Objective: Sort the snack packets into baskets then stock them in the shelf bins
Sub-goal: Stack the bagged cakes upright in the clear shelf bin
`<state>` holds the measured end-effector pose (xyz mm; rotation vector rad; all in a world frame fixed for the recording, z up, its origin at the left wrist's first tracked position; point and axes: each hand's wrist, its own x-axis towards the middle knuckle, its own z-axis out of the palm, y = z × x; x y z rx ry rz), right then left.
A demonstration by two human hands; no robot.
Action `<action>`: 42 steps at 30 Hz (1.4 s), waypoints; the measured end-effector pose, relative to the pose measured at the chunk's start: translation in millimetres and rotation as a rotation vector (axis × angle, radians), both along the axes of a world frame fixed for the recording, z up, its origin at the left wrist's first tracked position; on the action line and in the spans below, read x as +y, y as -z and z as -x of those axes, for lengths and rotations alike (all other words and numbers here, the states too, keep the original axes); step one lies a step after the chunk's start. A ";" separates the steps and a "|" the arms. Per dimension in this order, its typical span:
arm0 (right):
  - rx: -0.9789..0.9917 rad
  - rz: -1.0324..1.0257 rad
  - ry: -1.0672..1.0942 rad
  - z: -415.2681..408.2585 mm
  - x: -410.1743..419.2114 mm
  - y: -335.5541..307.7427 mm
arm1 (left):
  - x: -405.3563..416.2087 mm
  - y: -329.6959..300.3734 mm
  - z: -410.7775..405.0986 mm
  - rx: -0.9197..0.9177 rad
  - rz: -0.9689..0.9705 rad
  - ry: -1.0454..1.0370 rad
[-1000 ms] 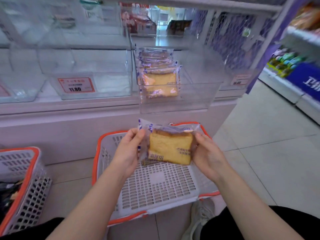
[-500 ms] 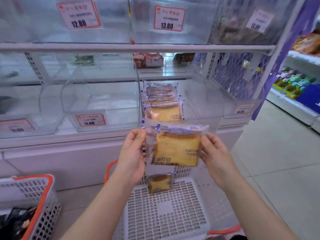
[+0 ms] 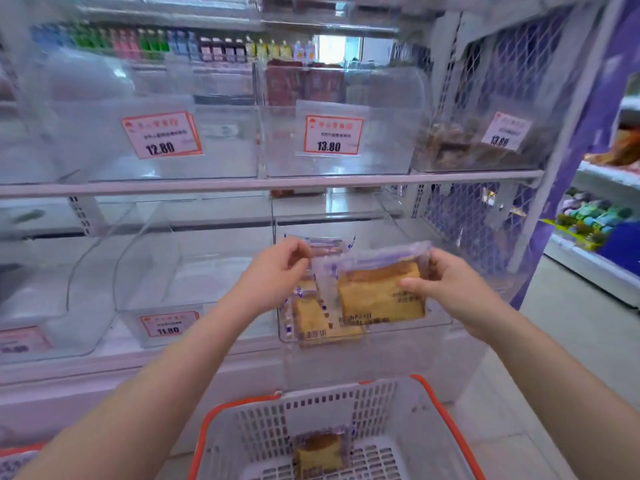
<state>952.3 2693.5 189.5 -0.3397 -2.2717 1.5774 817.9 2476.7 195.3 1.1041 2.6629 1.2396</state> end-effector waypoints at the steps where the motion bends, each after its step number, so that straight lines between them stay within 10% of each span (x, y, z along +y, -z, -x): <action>1: -0.084 -0.061 0.009 6.6 2.6 5.3 | 5.3 -0.3 6.4 0.090 0.133 0.014; 5: -0.255 -0.090 0.005 26.8 0.6 28.0 | 30.0 -0.6 24.0 0.319 0.469 0.124; 11: -0.586 -0.465 -0.093 49.9 -12.8 40.6 | 56.9 9.9 33.2 0.113 0.929 0.268; 19: -0.939 -0.363 -0.359 69.9 -21.9 48.2 | 61.9 36.9 20.8 0.411 1.043 0.239; 29: -0.576 -0.352 -0.234 81.3 -16.9 61.9 | 58.9 32.5 29.3 0.439 0.961 0.104; 37: -0.753 -0.469 -0.167 64.4 -17.0 33.8 | 51.7 19.4 18.7 0.487 1.023 0.208; 42: -0.054 -0.802 0.081 5.4 -21.1 16.8 | 30.6 1.4 -16.5 0.637 0.682 0.265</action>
